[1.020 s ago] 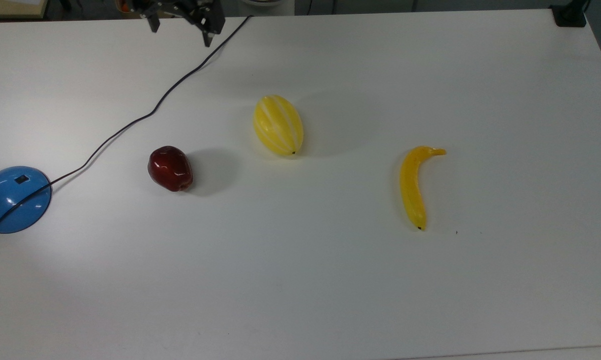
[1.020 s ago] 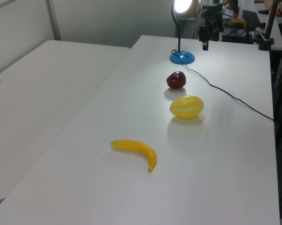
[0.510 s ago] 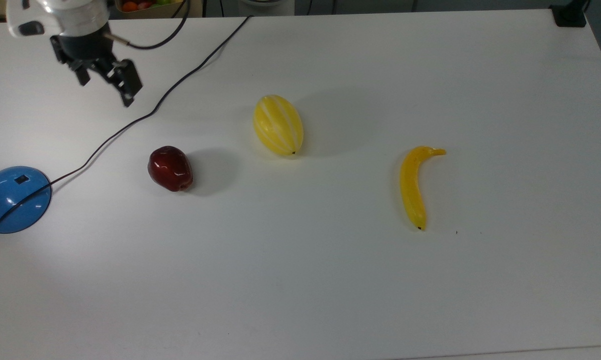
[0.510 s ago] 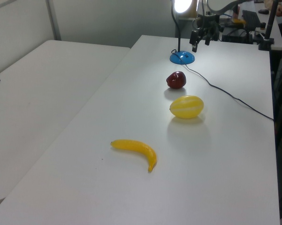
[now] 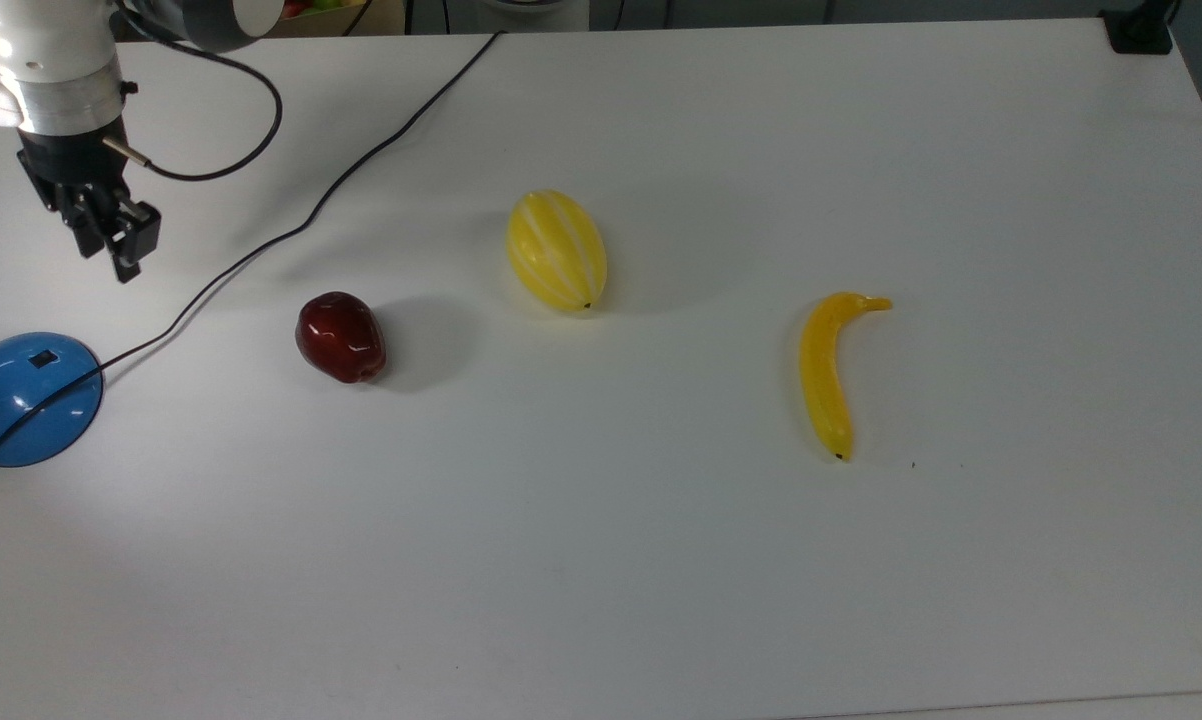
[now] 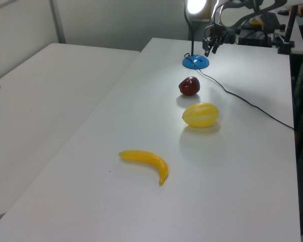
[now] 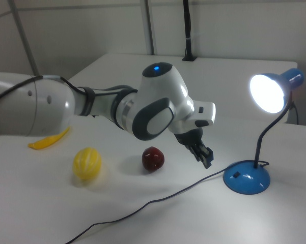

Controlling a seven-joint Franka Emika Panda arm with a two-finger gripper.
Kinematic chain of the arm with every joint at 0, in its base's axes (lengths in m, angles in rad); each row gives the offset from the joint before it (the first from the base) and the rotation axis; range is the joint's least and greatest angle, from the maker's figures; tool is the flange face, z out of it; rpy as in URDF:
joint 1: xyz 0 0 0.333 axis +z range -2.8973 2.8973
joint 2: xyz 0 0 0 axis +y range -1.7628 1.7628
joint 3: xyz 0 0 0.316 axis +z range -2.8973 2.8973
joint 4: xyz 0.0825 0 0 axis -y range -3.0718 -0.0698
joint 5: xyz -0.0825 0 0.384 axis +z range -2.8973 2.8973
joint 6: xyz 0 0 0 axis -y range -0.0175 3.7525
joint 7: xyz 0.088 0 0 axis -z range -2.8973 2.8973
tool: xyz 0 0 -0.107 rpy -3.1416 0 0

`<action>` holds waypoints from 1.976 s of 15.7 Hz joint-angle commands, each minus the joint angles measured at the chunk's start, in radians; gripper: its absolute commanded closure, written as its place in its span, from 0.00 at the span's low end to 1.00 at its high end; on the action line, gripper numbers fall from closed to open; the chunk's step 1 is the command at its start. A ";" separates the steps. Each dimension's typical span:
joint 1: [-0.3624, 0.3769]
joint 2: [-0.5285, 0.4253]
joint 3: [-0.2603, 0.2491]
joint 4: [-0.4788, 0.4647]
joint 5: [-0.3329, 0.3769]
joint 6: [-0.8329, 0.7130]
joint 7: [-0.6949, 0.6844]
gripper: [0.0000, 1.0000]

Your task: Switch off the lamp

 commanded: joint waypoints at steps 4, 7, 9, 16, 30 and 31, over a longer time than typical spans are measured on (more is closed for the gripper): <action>-0.032 0.145 0.002 0.079 -0.001 0.216 0.136 0.96; -0.040 0.190 0.002 0.138 -0.001 0.217 0.147 1.00; -0.046 0.212 0.002 0.168 -0.002 0.219 0.147 1.00; -0.051 0.262 0.000 0.187 -0.011 0.280 0.141 1.00; -0.058 0.304 -0.012 0.182 -0.074 0.281 0.133 1.00; -0.058 0.304 -0.010 0.181 -0.080 0.280 0.132 1.00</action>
